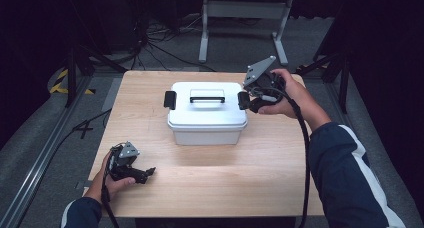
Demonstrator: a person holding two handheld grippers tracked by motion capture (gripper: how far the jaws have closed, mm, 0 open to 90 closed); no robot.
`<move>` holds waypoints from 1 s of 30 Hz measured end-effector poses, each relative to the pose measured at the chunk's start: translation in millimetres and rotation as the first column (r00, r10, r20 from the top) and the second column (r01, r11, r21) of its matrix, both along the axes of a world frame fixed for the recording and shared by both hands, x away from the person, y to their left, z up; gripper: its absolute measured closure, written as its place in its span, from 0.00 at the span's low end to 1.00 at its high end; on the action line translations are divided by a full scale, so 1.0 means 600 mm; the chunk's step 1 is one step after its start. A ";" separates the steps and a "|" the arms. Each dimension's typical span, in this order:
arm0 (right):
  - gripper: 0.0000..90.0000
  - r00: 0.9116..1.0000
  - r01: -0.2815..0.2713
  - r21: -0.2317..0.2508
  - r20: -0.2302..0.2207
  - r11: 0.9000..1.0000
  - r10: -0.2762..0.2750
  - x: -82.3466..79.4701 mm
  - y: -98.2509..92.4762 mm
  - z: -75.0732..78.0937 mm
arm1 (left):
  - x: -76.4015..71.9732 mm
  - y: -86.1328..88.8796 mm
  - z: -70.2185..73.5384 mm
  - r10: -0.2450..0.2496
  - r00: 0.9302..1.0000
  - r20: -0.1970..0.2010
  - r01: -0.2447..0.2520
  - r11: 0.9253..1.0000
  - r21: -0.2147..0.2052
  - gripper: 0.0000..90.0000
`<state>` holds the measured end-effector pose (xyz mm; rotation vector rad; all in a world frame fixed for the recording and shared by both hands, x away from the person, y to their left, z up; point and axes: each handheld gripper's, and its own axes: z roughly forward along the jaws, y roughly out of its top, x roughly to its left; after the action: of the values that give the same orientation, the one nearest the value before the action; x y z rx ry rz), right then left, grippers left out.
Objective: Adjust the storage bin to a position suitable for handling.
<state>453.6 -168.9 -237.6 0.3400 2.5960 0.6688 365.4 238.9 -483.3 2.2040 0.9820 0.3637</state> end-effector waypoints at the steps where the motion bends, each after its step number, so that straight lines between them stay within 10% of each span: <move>1: 0.48 1.000 -0.002 -0.005 -0.001 1.000 0.002 0.002 0.006 0.000 | 0.000 0.000 0.000 -0.002 1.000 0.000 0.002 1.000 0.002 0.00; 30: 0.61 0.995 -0.096 -0.138 -0.046 0.986 0.090 0.045 0.108 -0.028 | -0.001 0.000 0.000 0.002 1.000 0.001 -0.002 1.000 -0.001 0.00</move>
<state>480.5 -103.9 -254.5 0.1907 2.6927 0.5120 364.9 239.2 -483.3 2.2015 0.9838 0.3657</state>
